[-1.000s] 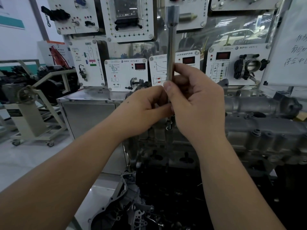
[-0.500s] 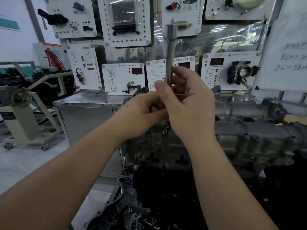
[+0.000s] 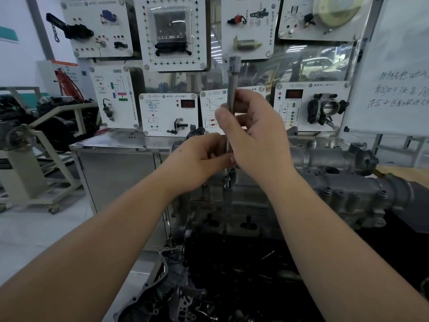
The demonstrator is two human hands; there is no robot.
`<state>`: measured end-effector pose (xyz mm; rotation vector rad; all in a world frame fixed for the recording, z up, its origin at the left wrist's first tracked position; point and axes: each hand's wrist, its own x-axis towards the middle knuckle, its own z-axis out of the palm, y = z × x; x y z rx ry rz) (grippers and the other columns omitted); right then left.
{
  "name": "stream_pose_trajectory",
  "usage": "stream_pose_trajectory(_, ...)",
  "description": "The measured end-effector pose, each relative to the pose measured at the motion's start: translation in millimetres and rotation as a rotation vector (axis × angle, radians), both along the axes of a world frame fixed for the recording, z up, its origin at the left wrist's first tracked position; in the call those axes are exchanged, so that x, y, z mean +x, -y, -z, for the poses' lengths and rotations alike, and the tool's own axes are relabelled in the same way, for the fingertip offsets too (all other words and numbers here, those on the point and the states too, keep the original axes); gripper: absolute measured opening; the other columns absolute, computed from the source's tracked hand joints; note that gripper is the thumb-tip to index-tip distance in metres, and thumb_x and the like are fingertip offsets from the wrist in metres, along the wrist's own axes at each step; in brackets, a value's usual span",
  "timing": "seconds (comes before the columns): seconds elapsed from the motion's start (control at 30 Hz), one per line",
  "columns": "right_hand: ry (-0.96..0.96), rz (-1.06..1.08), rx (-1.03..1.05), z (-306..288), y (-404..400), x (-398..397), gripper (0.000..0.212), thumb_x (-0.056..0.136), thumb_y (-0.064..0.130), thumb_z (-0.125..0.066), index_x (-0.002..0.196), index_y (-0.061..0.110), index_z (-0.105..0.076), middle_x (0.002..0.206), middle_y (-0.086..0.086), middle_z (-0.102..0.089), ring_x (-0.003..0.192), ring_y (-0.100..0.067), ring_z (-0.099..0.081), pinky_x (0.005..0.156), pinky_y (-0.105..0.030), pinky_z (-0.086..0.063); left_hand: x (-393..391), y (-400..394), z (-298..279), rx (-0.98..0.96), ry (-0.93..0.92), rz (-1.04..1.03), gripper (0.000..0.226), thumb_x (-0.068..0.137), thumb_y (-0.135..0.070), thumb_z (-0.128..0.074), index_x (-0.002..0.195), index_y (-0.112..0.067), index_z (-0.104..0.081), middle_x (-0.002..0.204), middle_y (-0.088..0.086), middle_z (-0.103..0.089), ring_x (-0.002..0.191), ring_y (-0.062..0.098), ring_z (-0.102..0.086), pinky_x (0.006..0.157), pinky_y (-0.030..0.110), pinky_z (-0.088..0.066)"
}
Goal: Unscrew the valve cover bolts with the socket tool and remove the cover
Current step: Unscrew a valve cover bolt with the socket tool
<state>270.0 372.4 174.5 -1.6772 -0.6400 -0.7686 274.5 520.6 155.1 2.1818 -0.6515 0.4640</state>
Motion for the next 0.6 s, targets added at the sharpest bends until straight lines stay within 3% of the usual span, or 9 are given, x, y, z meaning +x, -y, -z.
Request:
stream_pose_trajectory(0.1,-0.032,0.018,0.012,-13,-3,-2,0.023,0.091,0.031,-0.076,0.111,0.022,-0.07,0.091,0.012,-0.073,0.085,-0.004,-0.069,0.079,-0.03,-0.06,0,1,0,-0.038,0.0,0.005,0.056,0.074,-0.06,-0.064,0.098,-0.01,-0.065,0.088,0.015,-0.069,0.08,0.036,-0.065,0.076,0.053,-0.055)
stream_pose_trajectory(0.2,-0.026,-0.007,-0.063,-17,-1,-4,0.006,0.095,0.021,-0.071,0.1,0.019,-0.075,0.083,0.0,-0.075,0.08,-0.018,-0.073,0.074,-0.042,-0.061,1,0,2,-0.035,-0.007,0.002,0.055,0.074,-0.067,-0.058,0.096,-0.017,-0.068,0.081,0.011,-0.068,0.064,0.025,-0.059,0.061,0.04,-0.05)
stream_pose_trajectory(0.27,-0.033,-0.067,-0.116,-17,4,-5,0.012,0.1,0.017,-0.064,0.093,0.022,-0.072,0.083,0.001,-0.076,0.078,-0.012,-0.074,0.068,-0.04,-0.063,-1,-2,3,-0.068,-0.041,0.028,0.047,0.078,-0.067,-0.057,0.096,-0.025,-0.07,0.077,0.01,-0.067,0.059,0.016,-0.055,0.059,0.036,-0.048)
stream_pose_trajectory(0.37,-0.037,-0.147,-0.152,-18,8,-6,0.016,0.104,0.012,-0.053,0.109,0.02,-0.066,0.091,0.002,-0.076,0.082,-0.007,-0.073,0.07,-0.026,-0.062,-2,-4,3,-0.089,-0.084,0.042,0.033,0.076,-0.063,-0.062,0.095,-0.038,-0.071,0.078,-0.002,-0.072,0.063,0.014,-0.061,0.067,0.042,-0.055)
stream_pose_trajectory(0.47,-0.033,-0.141,-0.162,-21,1,-6,0.02,0.104,0.013,-0.051,0.121,0.019,-0.06,0.095,0.004,-0.073,0.082,-0.006,-0.072,0.074,-0.027,-0.061,0,-2,1,-0.105,-0.055,0.022,0.037,0.076,-0.05,-0.071,0.101,-0.022,-0.072,0.095,0.013,-0.073,0.087,0.038,-0.067,0.087,0.055,-0.056)
stream_pose_trajectory(0.53,-0.01,-0.088,-0.146,-26,-6,-5,0.012,0.103,0.023,-0.056,0.11,0.017,-0.063,0.089,0.004,-0.072,0.079,-0.006,-0.071,0.077,-0.036,-0.062,0,1,-1,-0.111,-0.035,0.012,0.049,0.074,-0.045,-0.073,0.104,-0.007,-0.068,0.098,0.018,-0.072,0.09,0.036,-0.068,0.09,0.055,-0.056)
stream_pose_trajectory(0.6,-0.007,-0.106,-0.066,-29,-12,-6,0.013,0.103,0.028,-0.058,0.098,0.018,-0.065,0.079,0.005,-0.07,0.07,-0.006,-0.069,0.072,-0.035,-0.062,-1,2,0,-0.122,-0.029,0.008,0.049,0.073,-0.046,-0.074,0.103,-0.008,-0.068,0.095,0.013,-0.073,0.08,0.029,-0.068,0.083,0.048,-0.057)
